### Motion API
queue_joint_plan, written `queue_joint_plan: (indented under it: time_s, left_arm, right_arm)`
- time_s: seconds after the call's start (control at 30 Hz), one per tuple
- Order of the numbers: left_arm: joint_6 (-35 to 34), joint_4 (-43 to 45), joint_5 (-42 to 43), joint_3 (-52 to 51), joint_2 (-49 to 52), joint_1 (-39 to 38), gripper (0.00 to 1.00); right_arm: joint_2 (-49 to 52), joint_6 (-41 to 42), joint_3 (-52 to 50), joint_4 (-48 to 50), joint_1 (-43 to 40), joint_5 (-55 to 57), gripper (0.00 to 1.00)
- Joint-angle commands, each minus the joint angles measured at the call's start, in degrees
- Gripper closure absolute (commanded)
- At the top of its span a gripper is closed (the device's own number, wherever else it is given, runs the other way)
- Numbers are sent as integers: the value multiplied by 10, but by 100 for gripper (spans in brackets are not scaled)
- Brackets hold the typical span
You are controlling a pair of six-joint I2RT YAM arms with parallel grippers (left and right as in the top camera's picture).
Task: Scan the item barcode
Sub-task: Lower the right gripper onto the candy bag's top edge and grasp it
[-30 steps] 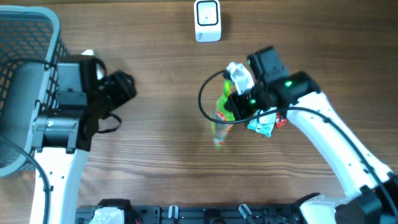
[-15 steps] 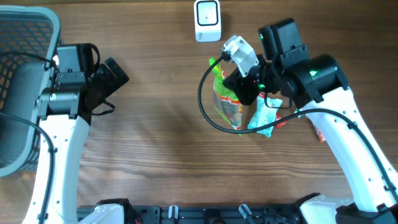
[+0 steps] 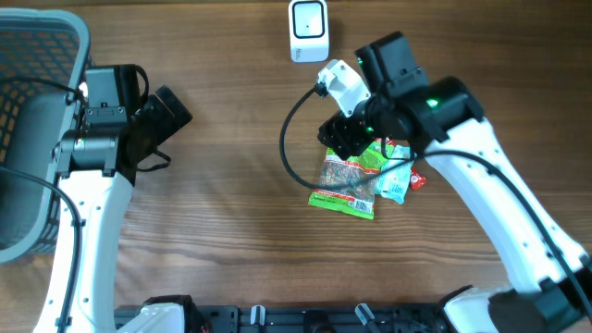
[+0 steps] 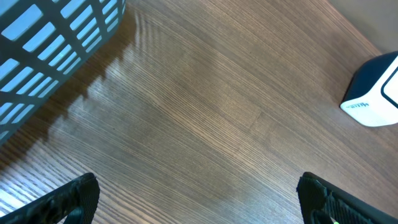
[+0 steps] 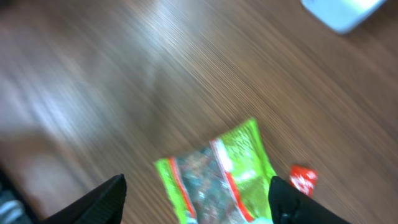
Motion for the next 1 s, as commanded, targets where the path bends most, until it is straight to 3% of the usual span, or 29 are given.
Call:
queue_joint_plan:
  time_s: [0.0, 0.07, 0.17, 0.47, 0.6, 0.83, 0.97]
  left_arm:
    - [4, 1, -11, 5, 3, 3, 0]
    - [4, 1, -11, 5, 3, 3, 0]
    - [4, 1, -11, 5, 3, 3, 0]
    - [4, 1, -11, 5, 3, 3, 0]
    - [4, 1, -11, 5, 3, 3, 0]
    - [4, 1, -11, 5, 3, 3, 0]
    - [4, 1, -11, 5, 3, 3, 0]
  right_arm:
    - [55, 31, -18, -32, -2, 75, 17]
    - [90, 82, -18, -61, -2, 75, 7]
    - [143, 169, -19, -79, -6, 75, 7]
    - [256, 243, -19, -53, -47, 84, 7]
    - [263, 201, -19, -31, -42, -67, 9]
    - [263, 210, -20, -21, 10, -70, 7]
    - [259, 205, -20, -20, 18, -65, 16]
